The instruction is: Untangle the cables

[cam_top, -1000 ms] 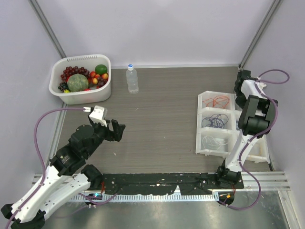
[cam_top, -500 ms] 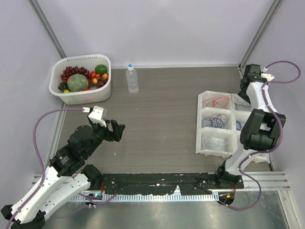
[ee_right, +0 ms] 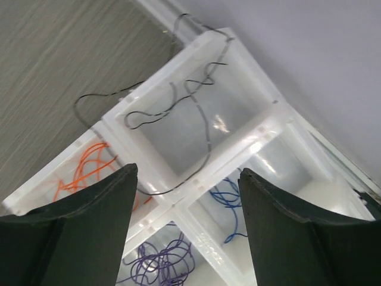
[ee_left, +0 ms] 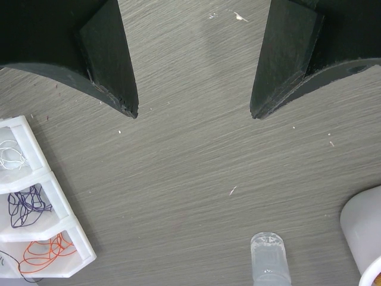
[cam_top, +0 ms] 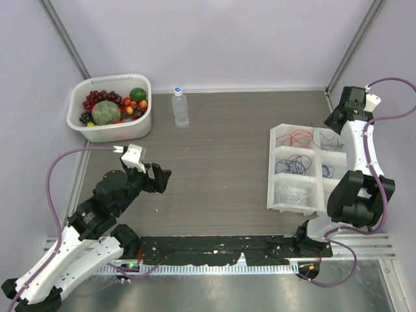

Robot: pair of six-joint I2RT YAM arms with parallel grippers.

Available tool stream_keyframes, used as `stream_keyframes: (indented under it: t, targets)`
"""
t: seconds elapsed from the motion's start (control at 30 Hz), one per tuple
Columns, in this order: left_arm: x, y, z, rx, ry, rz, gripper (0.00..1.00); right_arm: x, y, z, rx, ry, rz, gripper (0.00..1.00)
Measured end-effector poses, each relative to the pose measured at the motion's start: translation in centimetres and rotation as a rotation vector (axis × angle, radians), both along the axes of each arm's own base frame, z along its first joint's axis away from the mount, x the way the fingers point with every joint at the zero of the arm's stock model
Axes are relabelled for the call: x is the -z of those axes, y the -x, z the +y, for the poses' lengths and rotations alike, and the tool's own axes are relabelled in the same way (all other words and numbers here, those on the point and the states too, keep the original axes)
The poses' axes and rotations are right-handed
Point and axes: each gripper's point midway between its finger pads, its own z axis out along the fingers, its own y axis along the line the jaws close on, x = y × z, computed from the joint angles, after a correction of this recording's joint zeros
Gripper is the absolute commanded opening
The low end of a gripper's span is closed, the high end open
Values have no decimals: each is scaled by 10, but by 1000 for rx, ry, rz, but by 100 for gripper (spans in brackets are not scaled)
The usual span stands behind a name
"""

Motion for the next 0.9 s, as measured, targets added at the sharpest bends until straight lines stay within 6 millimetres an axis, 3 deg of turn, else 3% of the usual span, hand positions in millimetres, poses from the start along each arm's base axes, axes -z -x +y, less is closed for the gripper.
stream_keyframes:
  t: [0.13,0.33,0.57,0.77,0.9]
  targets:
    - [0,0,-1,2,0,1,80,4,-20,24,-147,-99,-48,57]
    - [0,0,-1,3,0,2,80,29,-55,52,-317,-227,-70,58]
    - [5,-1,-4,15,-10,19,80,69,-111,56,-468,-241,43,57]
    - [10,-2,-8,26,-23,38,81,69,-137,55,-585,-185,106,48]
    - [12,-3,-9,29,-29,46,83,75,-144,56,-631,-180,142,47]
